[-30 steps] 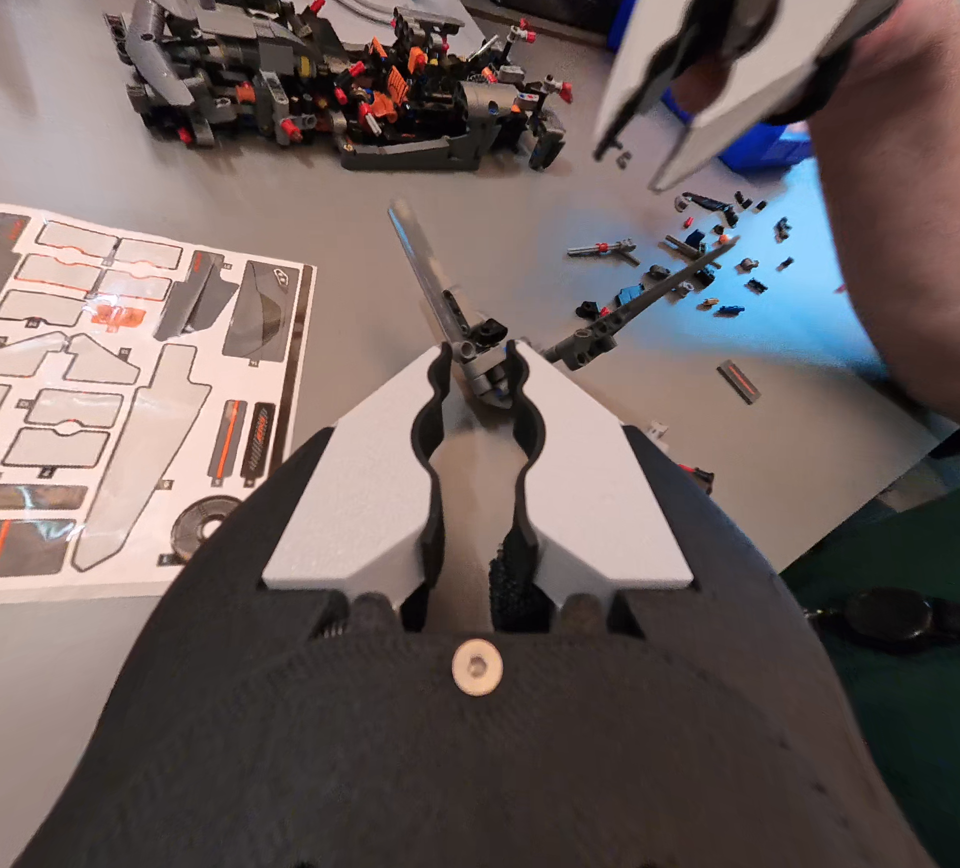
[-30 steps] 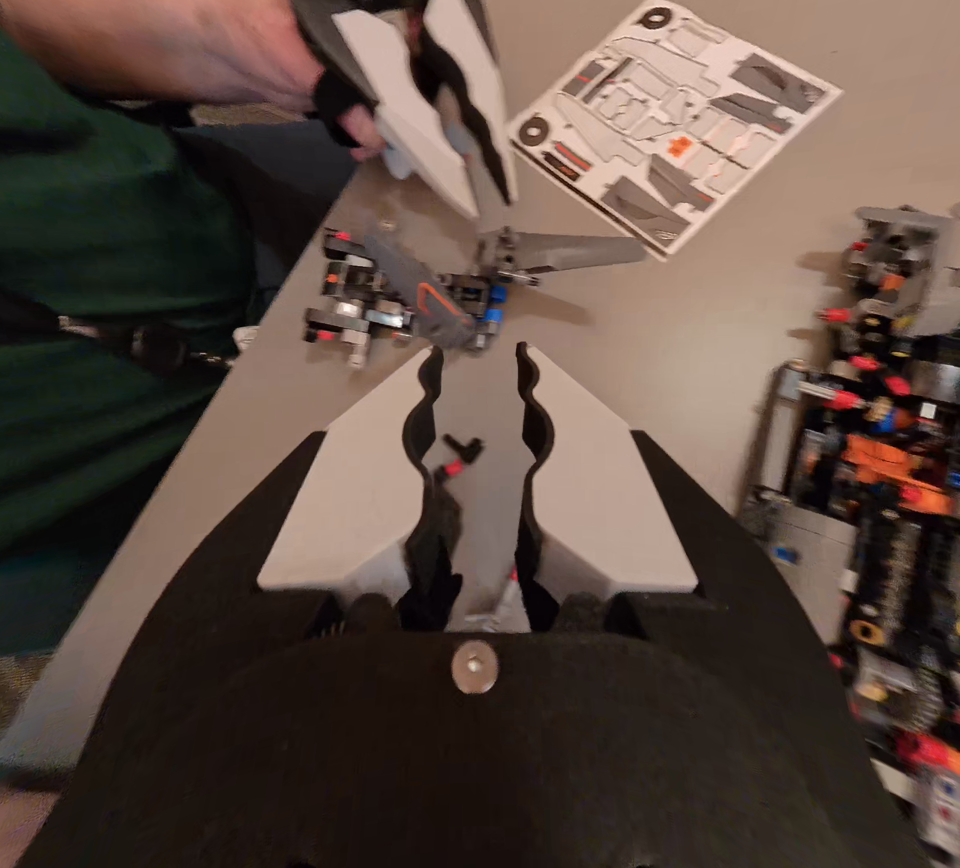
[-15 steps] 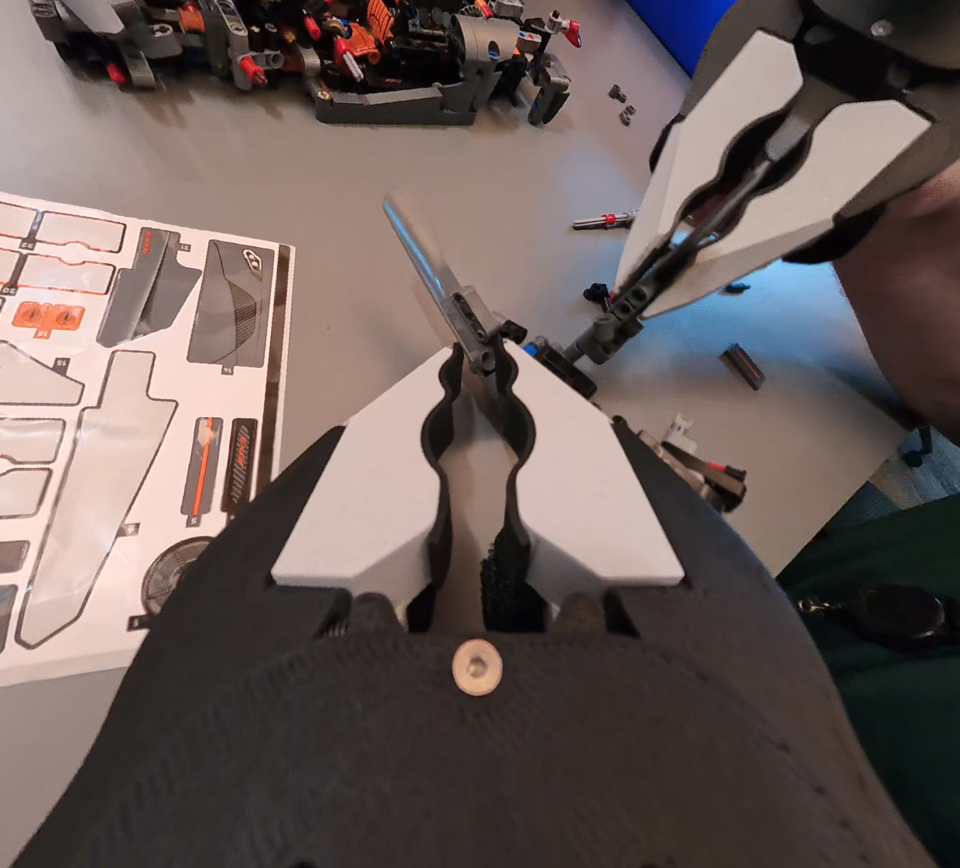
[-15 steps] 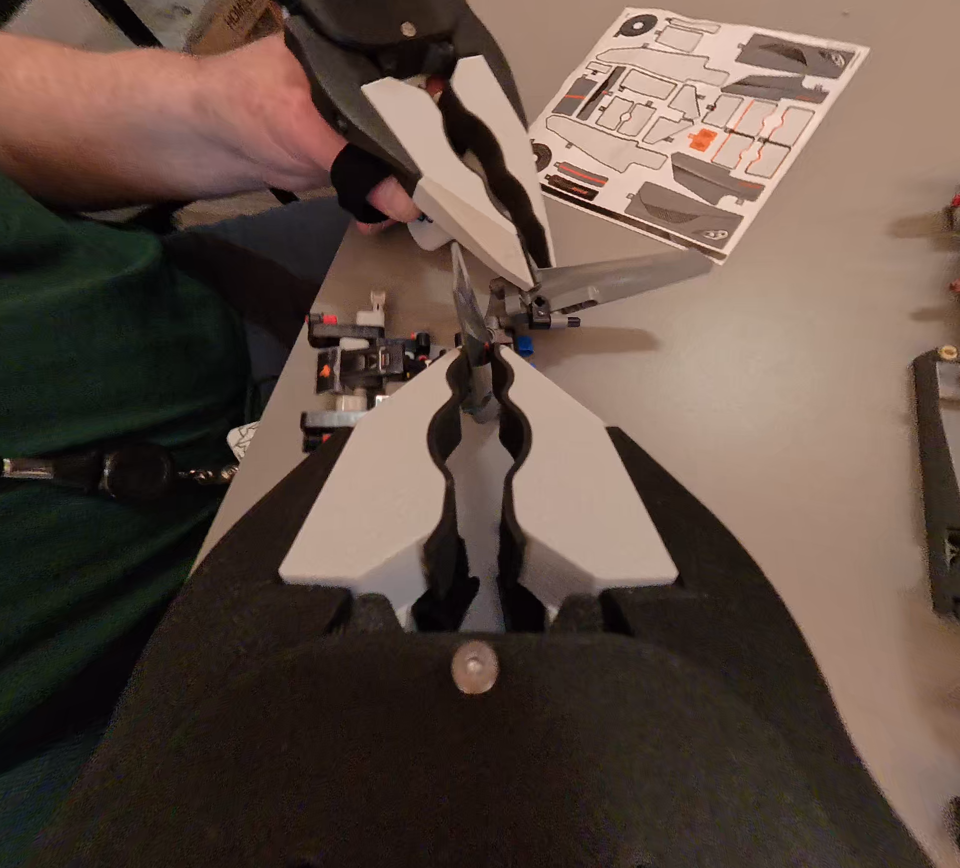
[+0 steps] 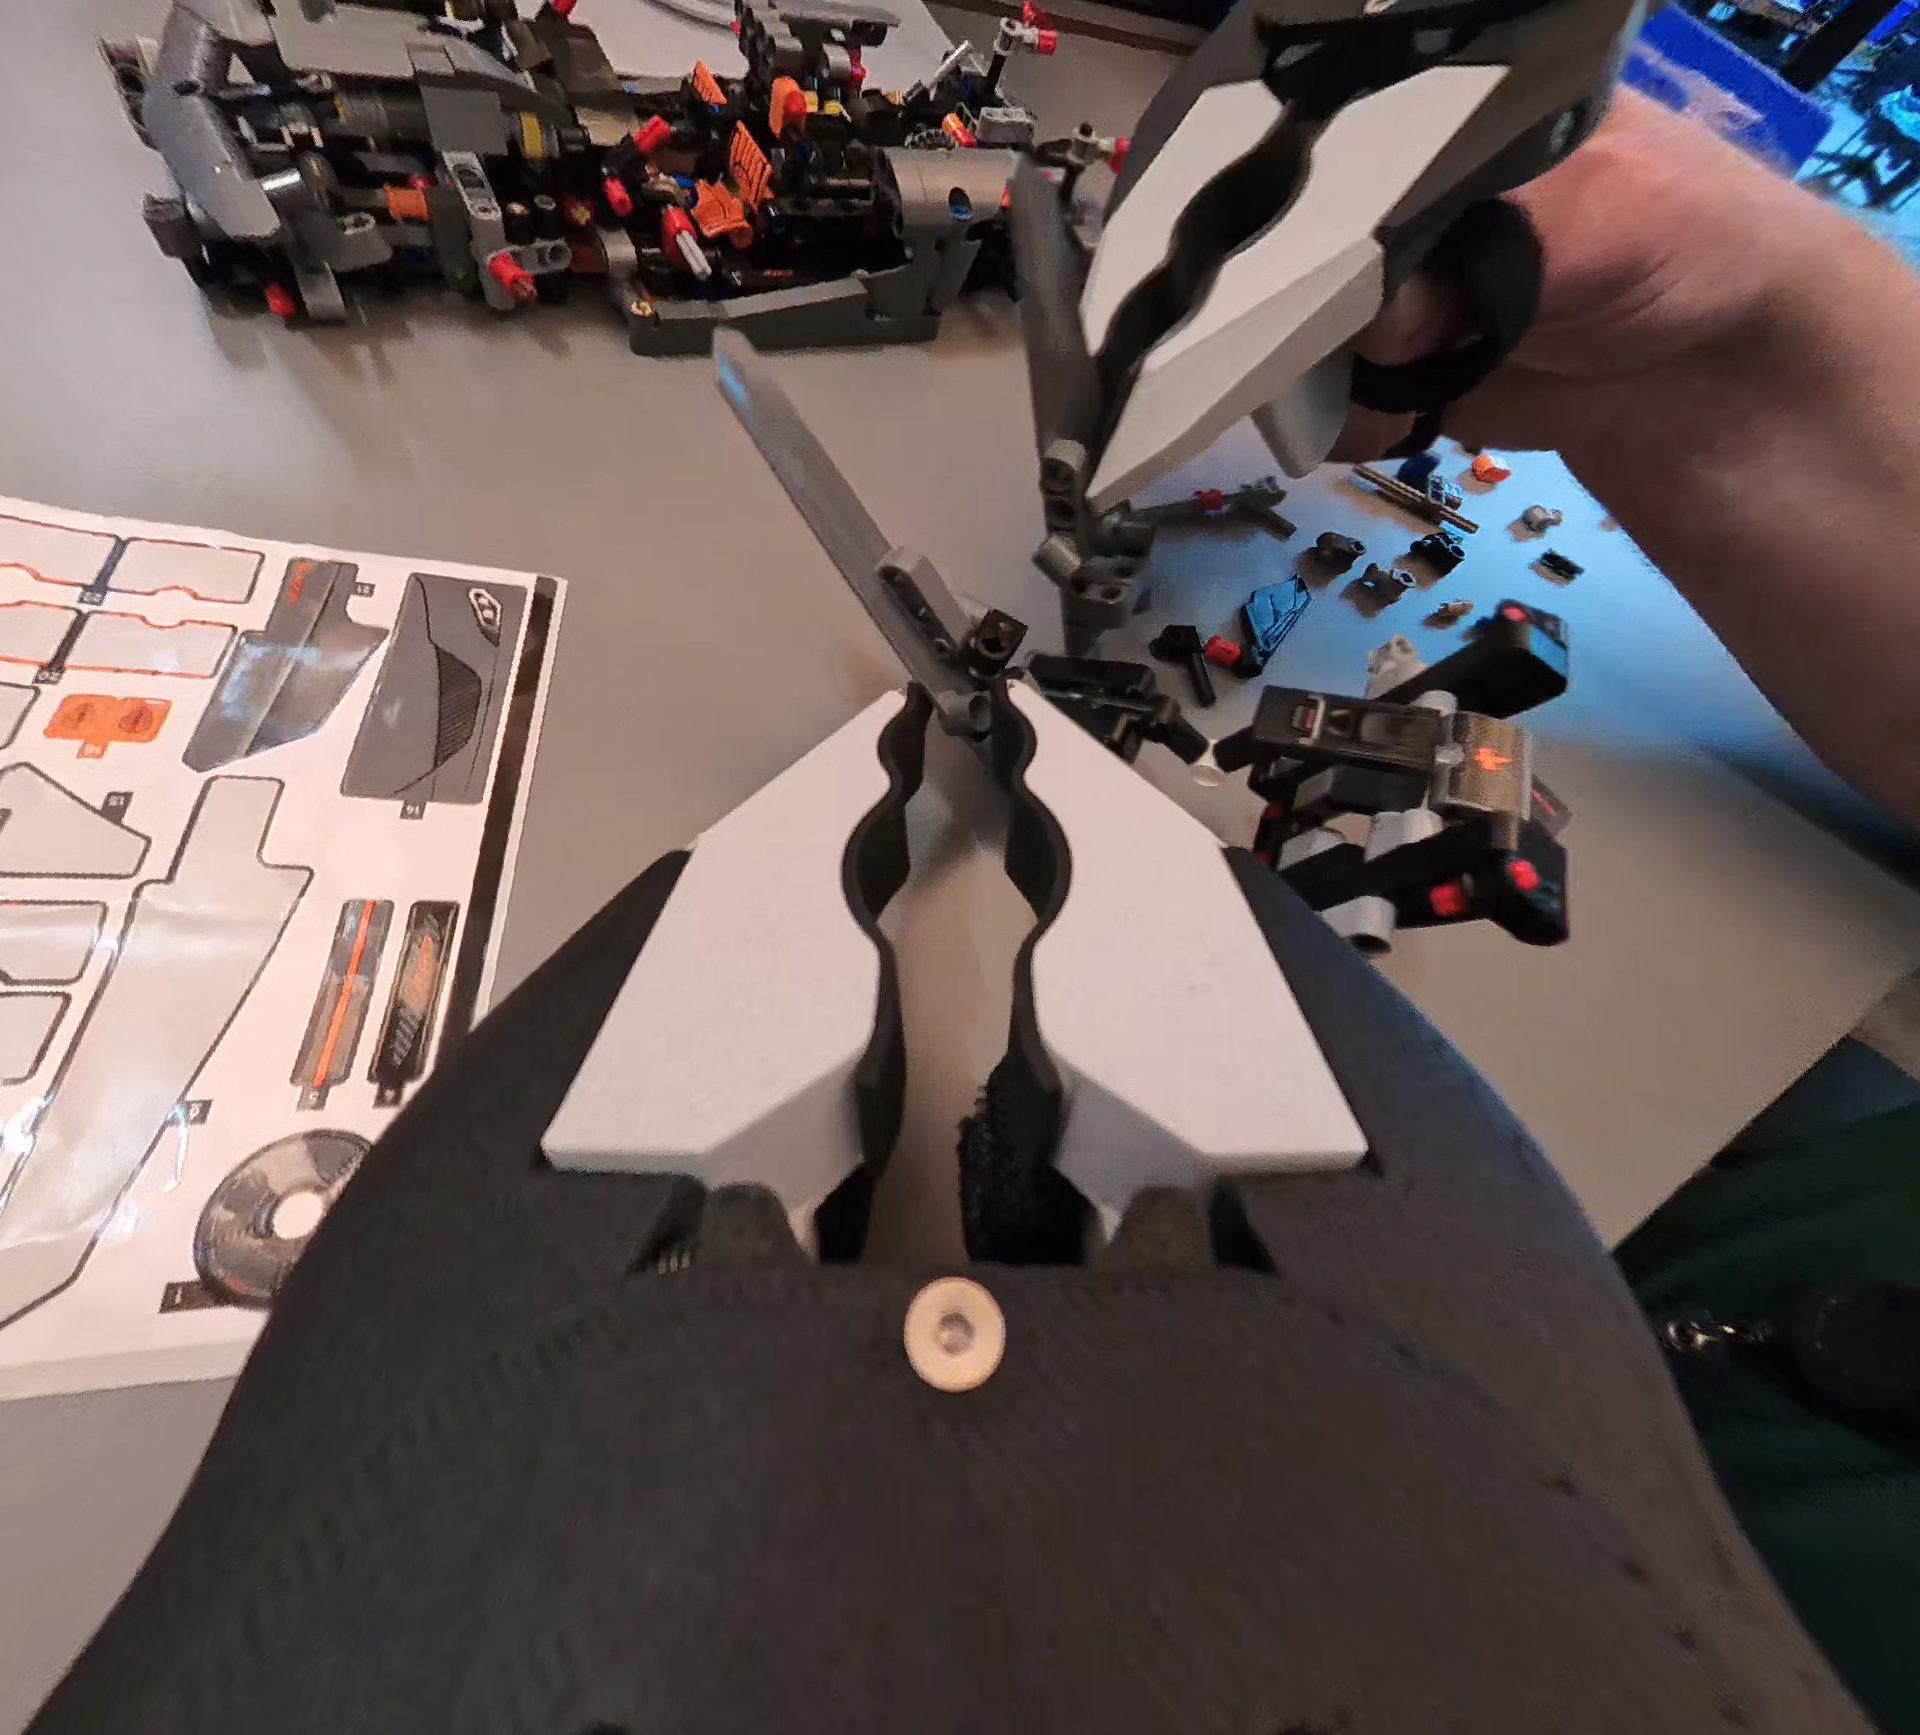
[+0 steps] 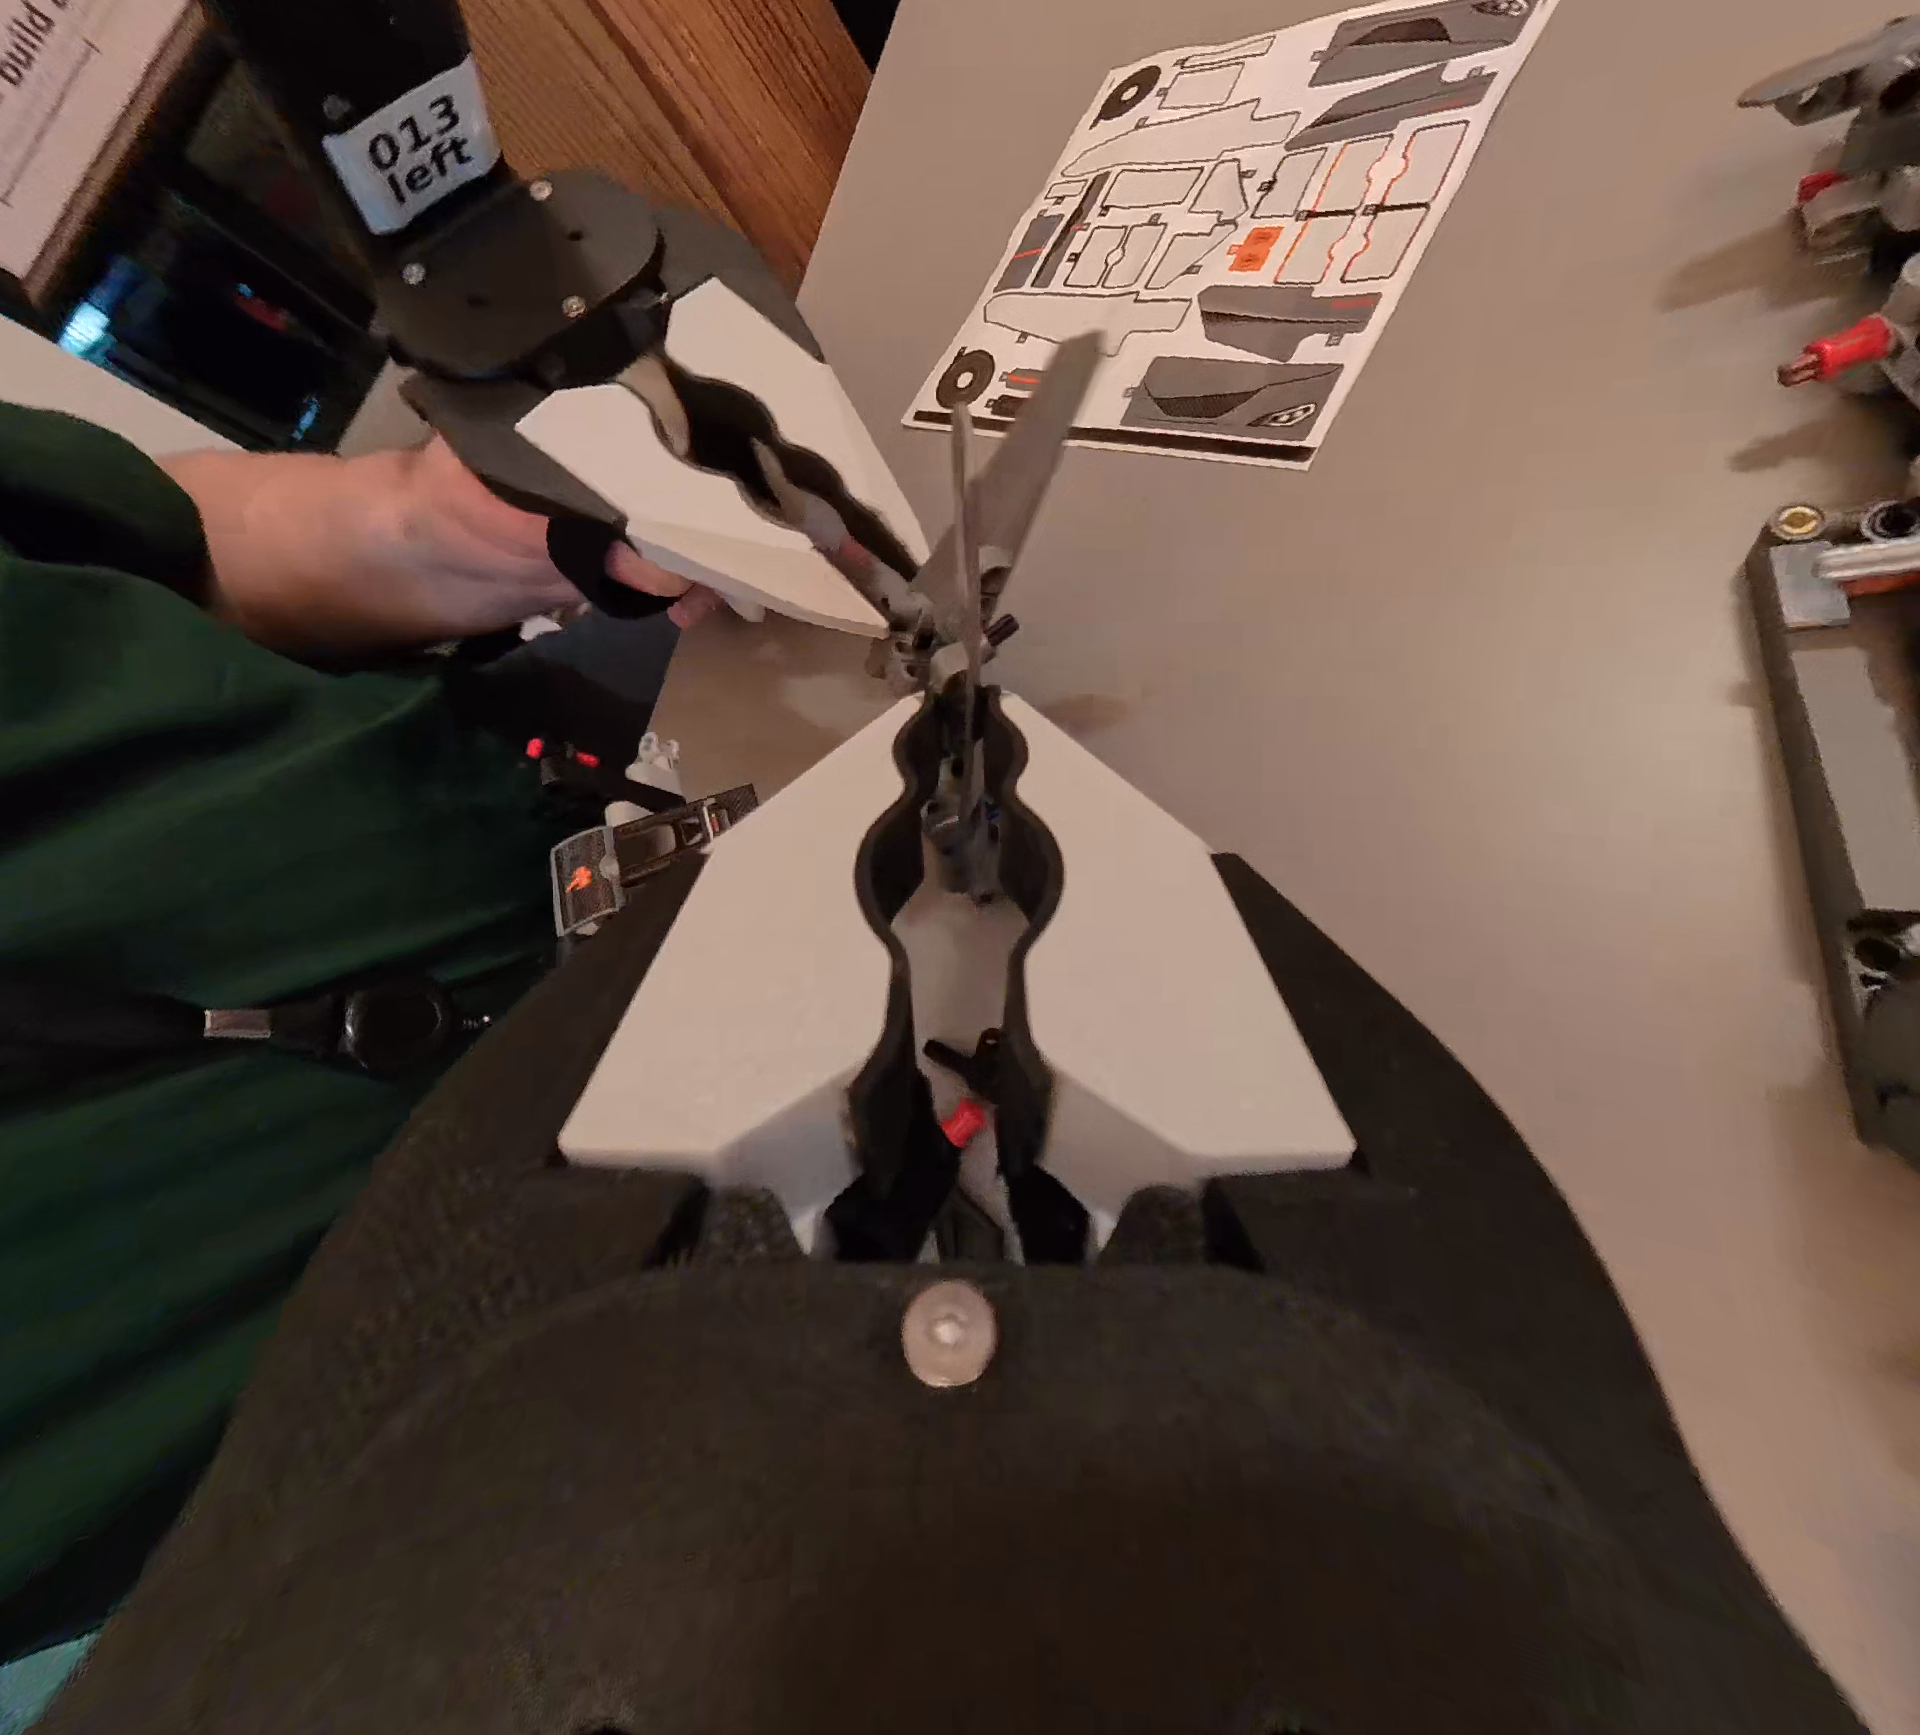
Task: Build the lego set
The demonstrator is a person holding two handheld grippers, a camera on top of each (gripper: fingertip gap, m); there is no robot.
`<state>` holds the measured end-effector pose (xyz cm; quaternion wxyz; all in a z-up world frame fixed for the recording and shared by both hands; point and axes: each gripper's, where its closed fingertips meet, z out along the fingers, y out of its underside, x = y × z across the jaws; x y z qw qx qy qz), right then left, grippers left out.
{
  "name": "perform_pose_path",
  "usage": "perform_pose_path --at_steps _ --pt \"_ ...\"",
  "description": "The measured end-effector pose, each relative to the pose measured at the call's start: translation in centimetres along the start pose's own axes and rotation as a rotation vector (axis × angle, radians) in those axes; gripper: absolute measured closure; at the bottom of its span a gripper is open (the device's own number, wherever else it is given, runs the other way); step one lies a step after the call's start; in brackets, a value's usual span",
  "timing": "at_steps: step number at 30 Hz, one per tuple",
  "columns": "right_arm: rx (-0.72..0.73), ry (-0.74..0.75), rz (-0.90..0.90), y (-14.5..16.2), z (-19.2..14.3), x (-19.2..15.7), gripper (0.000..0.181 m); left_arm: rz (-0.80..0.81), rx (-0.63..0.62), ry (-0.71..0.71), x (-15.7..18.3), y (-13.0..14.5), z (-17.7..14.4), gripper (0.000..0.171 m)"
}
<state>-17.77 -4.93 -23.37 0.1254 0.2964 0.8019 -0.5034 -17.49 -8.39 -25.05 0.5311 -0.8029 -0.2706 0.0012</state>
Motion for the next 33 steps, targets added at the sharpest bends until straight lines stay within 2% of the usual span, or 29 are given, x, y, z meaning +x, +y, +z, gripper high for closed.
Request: perform_pose_path --at_steps 4,5,13,15,18,22,27,31,33 --pt "0.022 -0.009 0.067 -0.2 0.0 1.0 0.176 0.050 0.030 0.000 0.6 -0.5 -0.2 0.165" --pt "0.024 -0.014 0.074 -0.2 -0.1 1.1 0.176 0.063 0.040 0.001 0.7 -0.6 -0.2 0.171" --pt "0.009 -0.051 0.097 -0.3 0.0 1.4 0.176 0.118 0.070 -0.002 0.7 -1.1 -0.7 0.171" --pt "0.000 -0.056 0.097 -0.2 -0.1 1.4 0.176 0.123 0.081 0.009 0.5 -1.5 -1.2 0.164" --pt "-0.004 -0.067 0.101 -0.2 0.0 1.4 0.176 0.103 0.044 0.022 -0.1 -1.0 -1.1 0.145" --pt "-0.007 -0.083 0.115 -0.3 0.1 1.5 0.176 0.069 0.042 0.063 0.0 -1.2 -0.5 0.143" --pt "-0.022 -0.085 0.120 -0.3 0.1 1.6 0.176 0.088 0.047 0.071 0.0 -1.6 0.2 0.154" --pt "-0.021 -0.110 0.154 -0.4 0.2 1.9 0.175 0.141 0.058 0.069 0.2 -1.7 0.1 0.169" --pt "-0.018 -0.124 0.170 -0.4 0.3 2.0 0.175 0.178 0.058 0.061 0.4 -1.7 0.1 0.169"
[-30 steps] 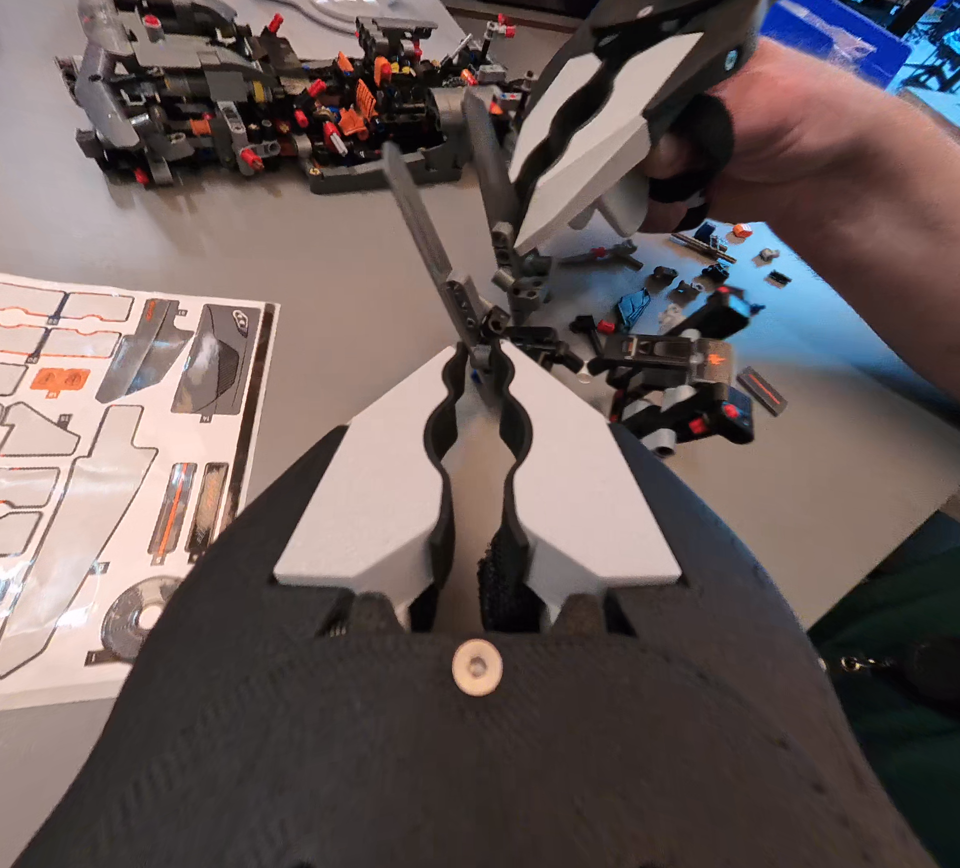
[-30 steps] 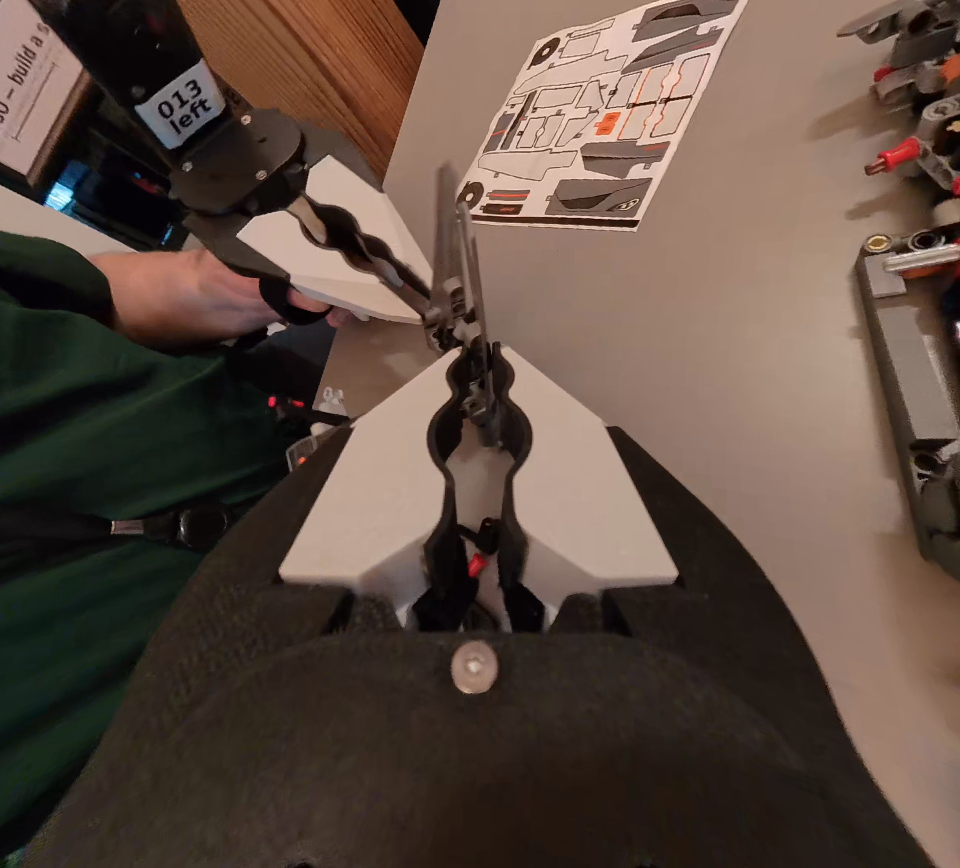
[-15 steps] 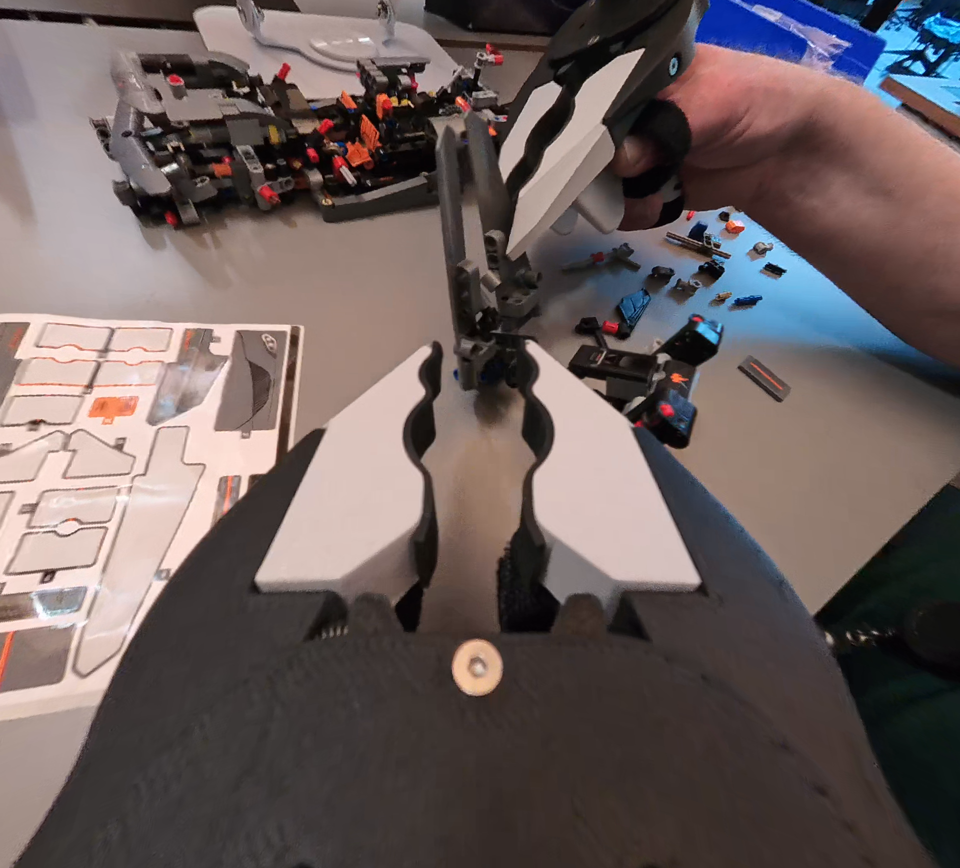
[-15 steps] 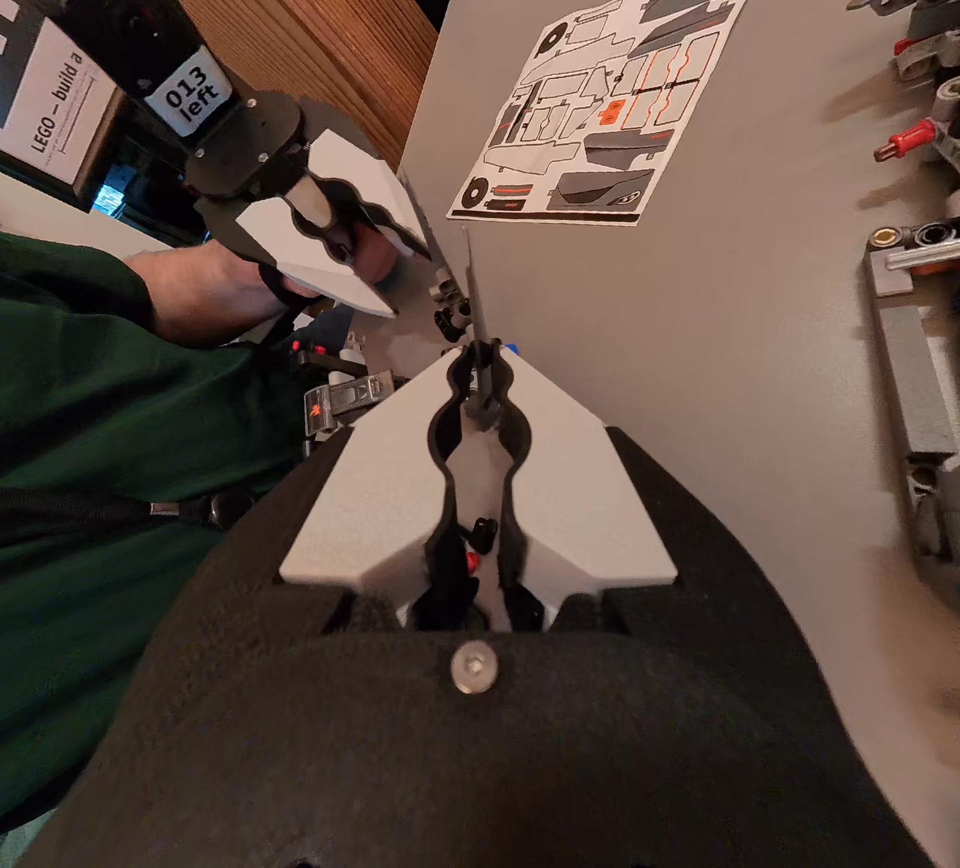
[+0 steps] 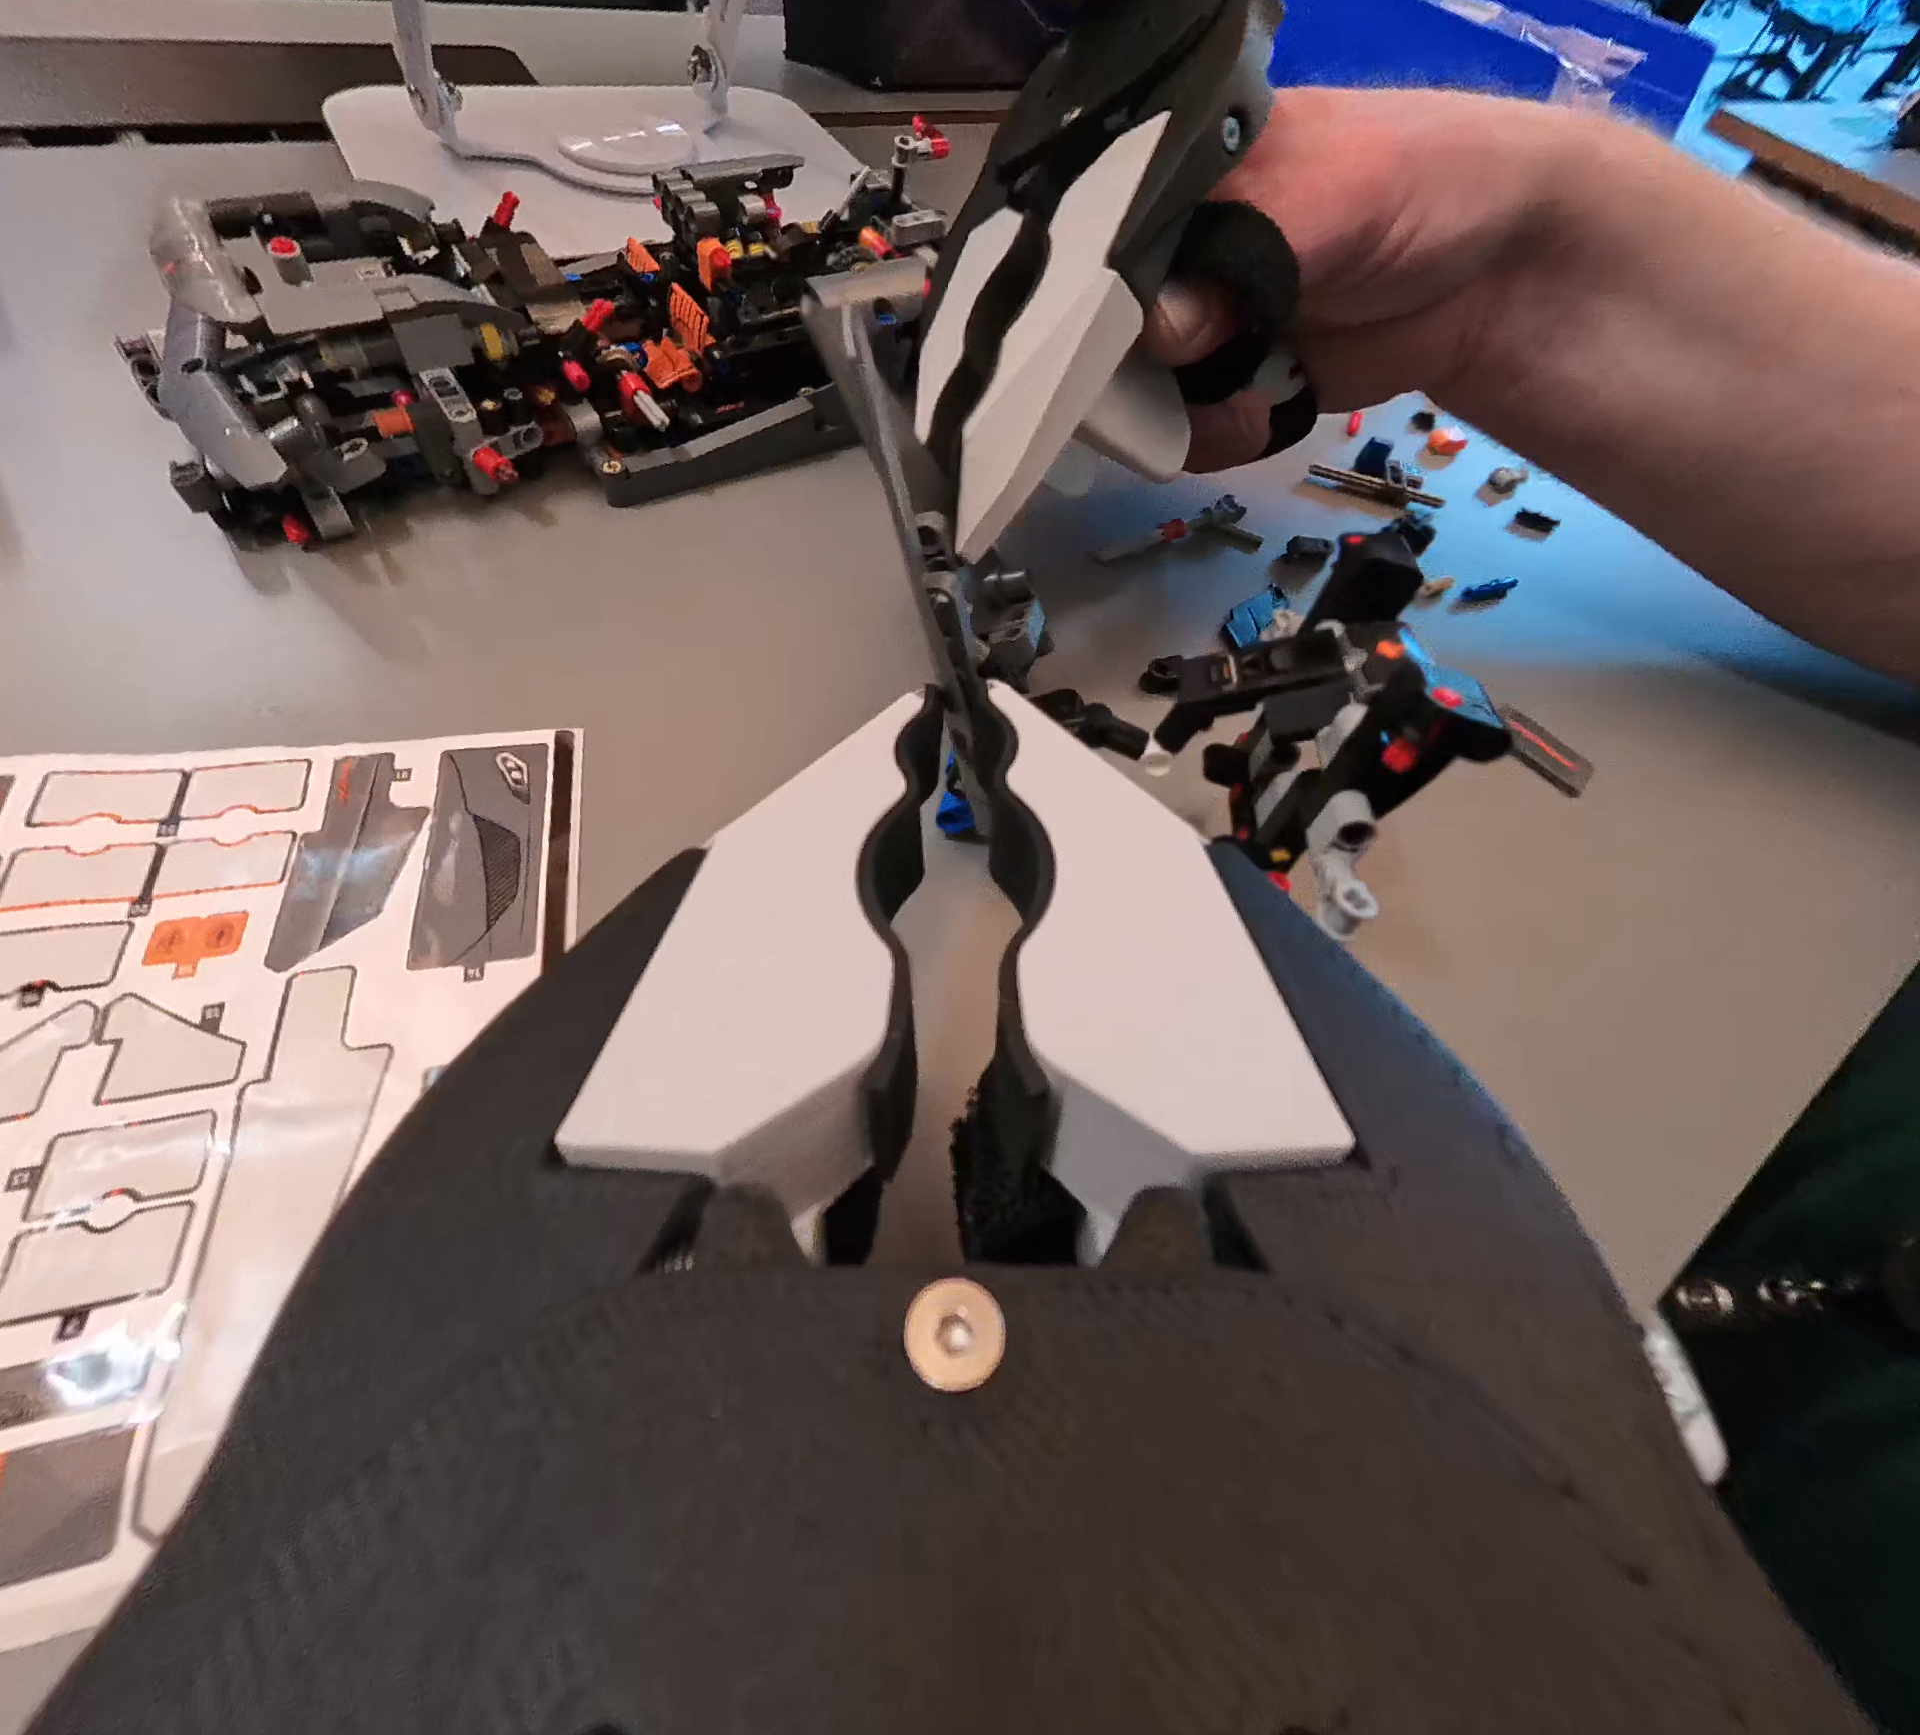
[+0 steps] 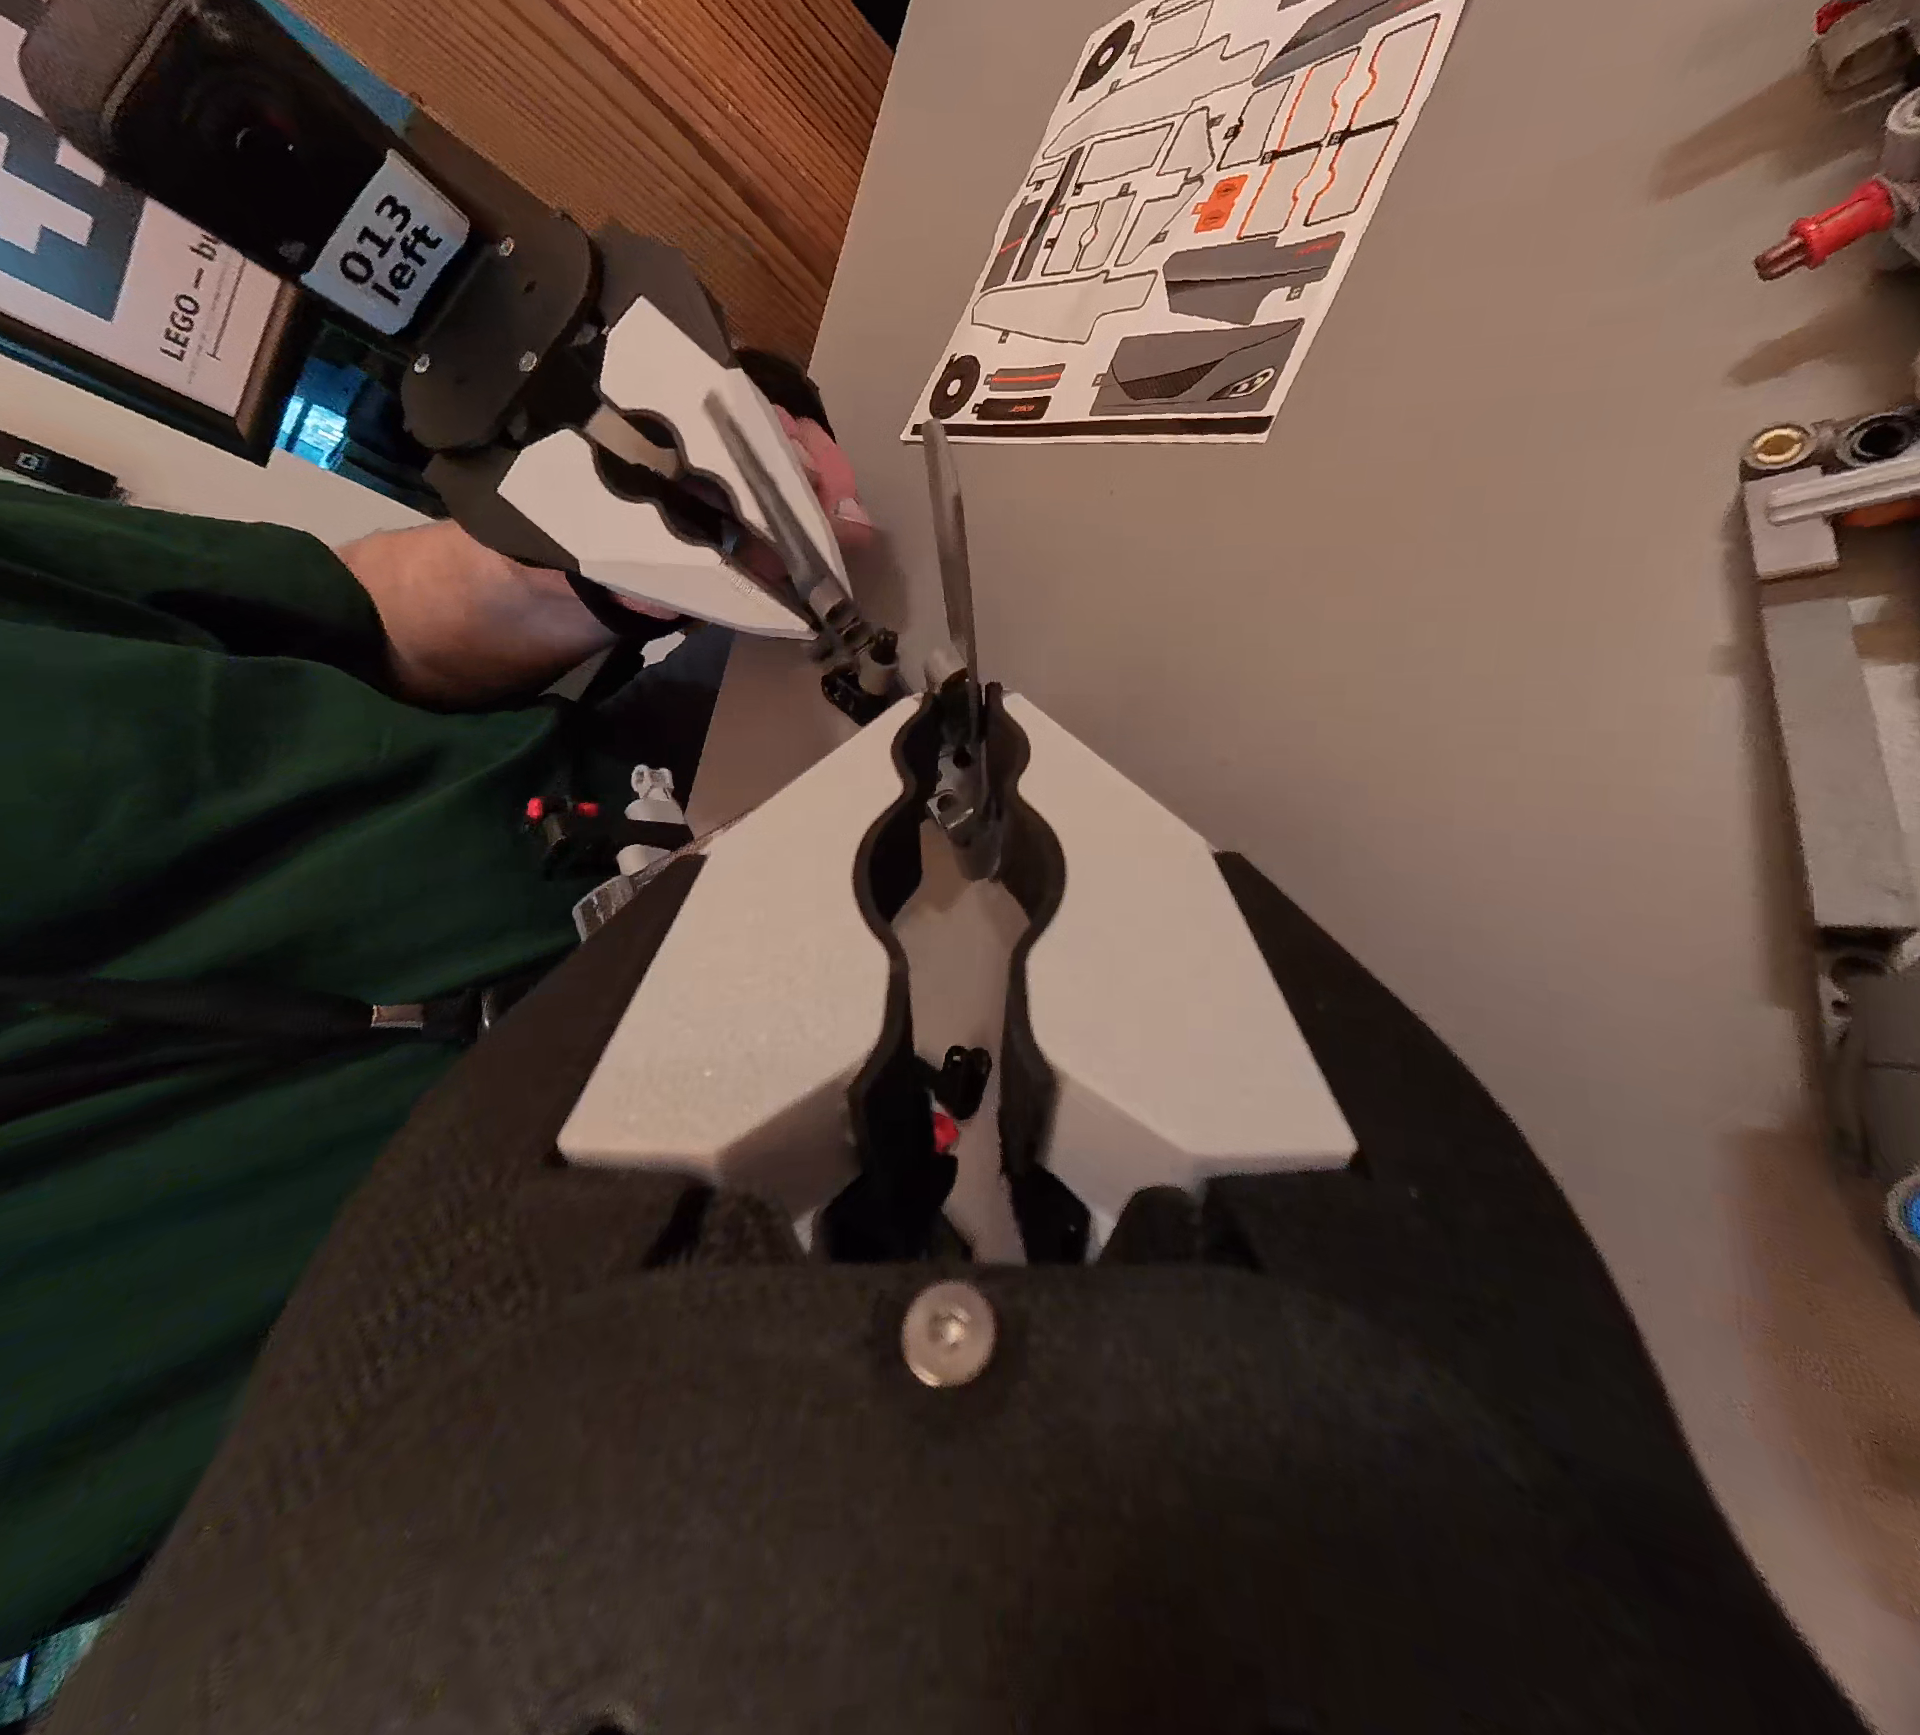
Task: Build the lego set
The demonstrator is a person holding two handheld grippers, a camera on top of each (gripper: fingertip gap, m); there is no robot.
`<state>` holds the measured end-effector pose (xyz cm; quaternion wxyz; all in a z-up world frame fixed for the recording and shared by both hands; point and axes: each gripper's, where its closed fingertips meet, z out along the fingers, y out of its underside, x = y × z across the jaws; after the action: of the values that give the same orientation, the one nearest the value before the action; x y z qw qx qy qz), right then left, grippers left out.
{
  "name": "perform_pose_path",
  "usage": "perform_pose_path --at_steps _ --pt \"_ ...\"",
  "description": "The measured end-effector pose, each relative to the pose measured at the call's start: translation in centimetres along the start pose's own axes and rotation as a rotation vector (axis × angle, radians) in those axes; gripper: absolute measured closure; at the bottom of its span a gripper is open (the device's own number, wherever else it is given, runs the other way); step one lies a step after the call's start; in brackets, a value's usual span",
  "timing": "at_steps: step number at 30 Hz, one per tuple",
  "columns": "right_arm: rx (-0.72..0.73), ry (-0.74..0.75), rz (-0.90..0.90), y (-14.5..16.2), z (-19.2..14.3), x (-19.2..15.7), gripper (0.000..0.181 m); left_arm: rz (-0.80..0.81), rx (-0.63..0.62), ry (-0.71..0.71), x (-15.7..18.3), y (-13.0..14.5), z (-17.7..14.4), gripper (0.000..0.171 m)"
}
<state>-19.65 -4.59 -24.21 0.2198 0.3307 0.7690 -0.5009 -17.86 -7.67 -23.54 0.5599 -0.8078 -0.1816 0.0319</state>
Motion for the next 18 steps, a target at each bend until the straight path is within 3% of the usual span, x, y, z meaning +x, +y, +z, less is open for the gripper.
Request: perform_pose_path --at_steps 18 --pt "-0.122 -0.035 0.050 0.2 1.7 0.8 0.172 0.368 -0.008 0.090 4.6 0.7 0.2 0.167"
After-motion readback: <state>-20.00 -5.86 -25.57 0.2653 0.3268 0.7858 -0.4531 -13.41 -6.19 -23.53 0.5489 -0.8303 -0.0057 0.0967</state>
